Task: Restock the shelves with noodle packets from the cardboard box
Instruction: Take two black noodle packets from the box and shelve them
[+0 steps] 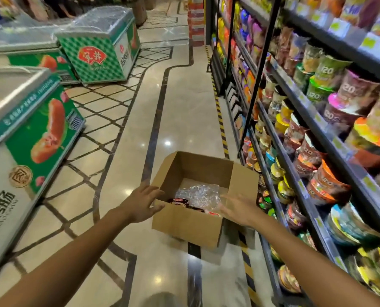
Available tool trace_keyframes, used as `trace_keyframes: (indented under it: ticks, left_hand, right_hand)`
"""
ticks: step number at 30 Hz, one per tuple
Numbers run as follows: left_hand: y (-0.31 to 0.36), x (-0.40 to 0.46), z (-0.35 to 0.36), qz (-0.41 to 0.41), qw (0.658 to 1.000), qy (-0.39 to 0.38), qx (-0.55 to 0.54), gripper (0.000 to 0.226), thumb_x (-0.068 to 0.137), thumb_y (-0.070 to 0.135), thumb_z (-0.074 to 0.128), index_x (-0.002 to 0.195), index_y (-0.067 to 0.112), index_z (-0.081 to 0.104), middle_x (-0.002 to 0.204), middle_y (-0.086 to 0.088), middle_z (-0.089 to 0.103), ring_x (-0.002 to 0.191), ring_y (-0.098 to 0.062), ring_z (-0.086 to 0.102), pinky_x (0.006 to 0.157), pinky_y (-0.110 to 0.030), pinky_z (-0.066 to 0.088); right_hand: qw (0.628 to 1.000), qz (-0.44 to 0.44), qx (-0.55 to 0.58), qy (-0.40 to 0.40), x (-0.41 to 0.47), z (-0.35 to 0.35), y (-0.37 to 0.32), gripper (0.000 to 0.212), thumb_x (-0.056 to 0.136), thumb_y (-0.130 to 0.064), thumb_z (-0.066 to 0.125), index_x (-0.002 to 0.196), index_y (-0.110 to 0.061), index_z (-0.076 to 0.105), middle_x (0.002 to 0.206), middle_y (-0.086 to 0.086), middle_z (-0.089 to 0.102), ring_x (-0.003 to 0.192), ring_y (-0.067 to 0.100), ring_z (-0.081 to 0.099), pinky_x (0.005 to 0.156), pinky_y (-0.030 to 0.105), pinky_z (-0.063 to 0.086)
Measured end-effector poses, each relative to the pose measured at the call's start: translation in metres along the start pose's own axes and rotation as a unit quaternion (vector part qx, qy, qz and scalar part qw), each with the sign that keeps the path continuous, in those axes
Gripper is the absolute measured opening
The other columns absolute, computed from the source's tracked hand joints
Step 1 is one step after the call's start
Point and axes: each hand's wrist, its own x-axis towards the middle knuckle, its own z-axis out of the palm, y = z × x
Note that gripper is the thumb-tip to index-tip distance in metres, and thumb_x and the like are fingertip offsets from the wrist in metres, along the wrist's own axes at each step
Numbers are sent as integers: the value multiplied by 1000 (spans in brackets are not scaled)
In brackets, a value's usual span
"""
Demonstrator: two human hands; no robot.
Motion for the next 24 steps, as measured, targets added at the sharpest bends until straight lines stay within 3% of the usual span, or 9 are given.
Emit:
trace_keyframes:
  ticks: [2,5,9,11,13,16,18,21,24]
  left_hand:
    - [-8,24,4,-1,1000,-11,-12,93,78,86,8,148,33,37,159,6,31,147,-19,23,118,-40,23]
    - [-21,67,11,9,999,-36,-20,64,97,65,31,149,28,37,159,3,31,147,-20,23,118,-37,21]
    - [-51,145,21,34,995,-89,-30,56,101,55,35,149,26,38,159,1,32,146,-22,24,118,-36,19]
    - [-70,191,28,39,991,-110,-60,66,97,64,27,149,25,39,158,0,34,145,-23,28,117,-36,23]
    - [-86,232,33,54,988,-123,-74,83,88,71,15,148,20,41,155,-3,39,142,-24,32,115,-35,25]
    - [-110,291,51,45,979,-180,-90,68,98,62,27,149,19,39,153,-5,41,140,-27,35,114,-37,26]
    - [-132,338,76,47,970,-212,-106,72,92,66,26,147,22,40,149,-5,44,135,-27,40,111,-38,33]
    - [-157,398,123,26,961,-248,-119,70,88,59,34,147,21,41,148,-6,44,132,-29,42,109,-37,35]
    - [-170,443,170,-13,955,-257,-146,60,97,49,43,149,21,37,150,-5,41,135,-29,39,109,-35,34]
  right_hand:
    - [1000,4,-5,-26,28,-3,2,70,95,-71,27,152,-32,36,161,-1,32,147,25,29,115,42,28]
    - [999,7,18,-34,74,-4,7,100,73,-91,10,152,-35,35,161,-3,32,147,25,29,115,44,30]
    - [998,32,36,-38,141,-4,8,86,82,-82,22,152,-34,34,161,-1,32,146,26,31,114,43,32]
    - [997,47,53,-34,178,0,11,92,77,-87,20,152,-35,34,160,1,34,144,27,35,113,45,35]
    - [995,61,67,-29,211,6,11,75,89,-77,30,150,-35,38,158,0,38,140,27,42,111,44,38]
    - [987,115,101,-57,258,28,22,60,92,-70,43,142,-36,50,145,-1,55,130,24,53,104,40,45]
    - [976,159,135,-56,302,59,42,69,83,-83,41,136,-42,52,132,-5,63,122,20,59,98,37,50]
    - [964,188,169,-74,353,76,46,52,91,-69,50,134,-41,54,130,-18,56,121,6,54,96,25,44]
    - [969,191,147,-60,398,104,65,51,94,-60,50,141,-41,47,145,-13,50,131,12,49,99,27,44]
